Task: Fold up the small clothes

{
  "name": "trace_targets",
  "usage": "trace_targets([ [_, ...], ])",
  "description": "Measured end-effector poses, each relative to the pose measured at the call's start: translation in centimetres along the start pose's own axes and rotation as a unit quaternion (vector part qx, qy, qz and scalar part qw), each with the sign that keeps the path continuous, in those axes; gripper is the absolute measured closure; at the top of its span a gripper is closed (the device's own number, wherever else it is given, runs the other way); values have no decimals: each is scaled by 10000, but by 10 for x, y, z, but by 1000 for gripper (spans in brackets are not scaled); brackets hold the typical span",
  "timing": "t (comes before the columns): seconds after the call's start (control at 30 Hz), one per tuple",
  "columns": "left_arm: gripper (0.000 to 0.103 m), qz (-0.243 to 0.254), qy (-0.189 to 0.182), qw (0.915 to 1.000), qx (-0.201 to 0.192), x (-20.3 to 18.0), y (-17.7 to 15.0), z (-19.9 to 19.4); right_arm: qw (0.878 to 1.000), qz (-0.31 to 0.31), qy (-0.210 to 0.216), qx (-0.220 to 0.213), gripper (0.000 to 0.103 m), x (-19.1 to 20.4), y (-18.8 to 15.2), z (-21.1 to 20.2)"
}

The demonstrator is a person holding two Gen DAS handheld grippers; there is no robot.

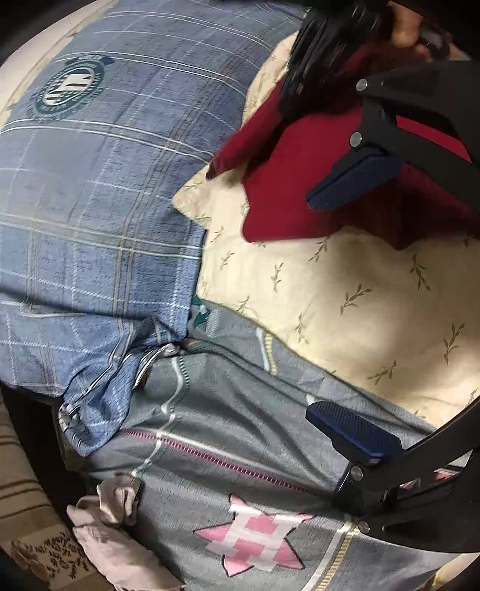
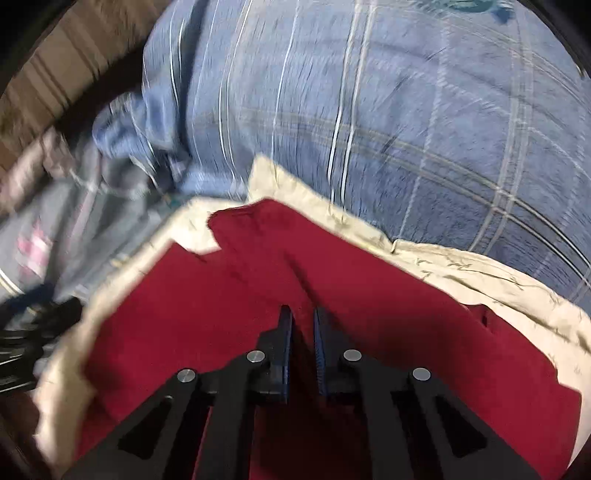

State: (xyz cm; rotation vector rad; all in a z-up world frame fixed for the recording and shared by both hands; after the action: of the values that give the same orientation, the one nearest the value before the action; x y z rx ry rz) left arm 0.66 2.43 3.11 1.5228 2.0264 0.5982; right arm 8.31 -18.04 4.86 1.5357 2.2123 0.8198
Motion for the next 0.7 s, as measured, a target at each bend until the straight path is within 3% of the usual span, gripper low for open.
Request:
trace_targets([
  [0.07, 0, -172, -62, 9998, -119, 7, 4, -6, 9994, -222, 220, -159, 93, 16, -8, -28],
  [0.17, 0, -514, -106, 9982, -290, 18, 6, -12, 9982, -539, 237, -92, 93, 39, -25, -33],
  [0.23, 0, -559, -110, 9980, -276, 19, 6, -10, 9977, -656, 85, 159, 81, 46, -38, -17],
  [0.3, 0, -455, -98, 9987, -226, 13, 4, -8, 9954, -723, -70, 624, 59, 48, -55, -2],
  [0.33, 0, -400, -116, 9989, -223, 11, 3, -8, 9957, -689, -31, 614, 59, 46, -60, -8],
  [0.4, 0, -237, -197, 9992, -254, 3, 1, -11, 9984, -422, -79, 361, 58, 27, -65, -40],
  [0.53, 0, -40, -318, 9992, -232, -11, 0, -10, 9935, 619, -941, -148, 23, -48, -82, -105],
  [0.63, 0, 183, -302, 9993, -145, -22, -4, -6, 9832, 1387, -1189, -31, 22, -104, -101, -127],
  [0.7, 0, 310, -220, 9992, -122, -27, -6, -3, 9809, 1462, -1283, 77, 23, -118, -112, -131],
])
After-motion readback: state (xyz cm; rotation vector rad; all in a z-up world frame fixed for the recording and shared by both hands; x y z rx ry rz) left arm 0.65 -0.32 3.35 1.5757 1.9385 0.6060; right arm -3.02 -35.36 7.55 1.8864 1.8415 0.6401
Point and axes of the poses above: each gripper's, at about its wrist camera, not at the fingertips, and z roughly the way its jaws point, x to its left, y to its top, the point moved 3 cm from there along z, roughly the way its jaws point, and after that the axes turned 4 degrees about x, right-handed, at the moved point
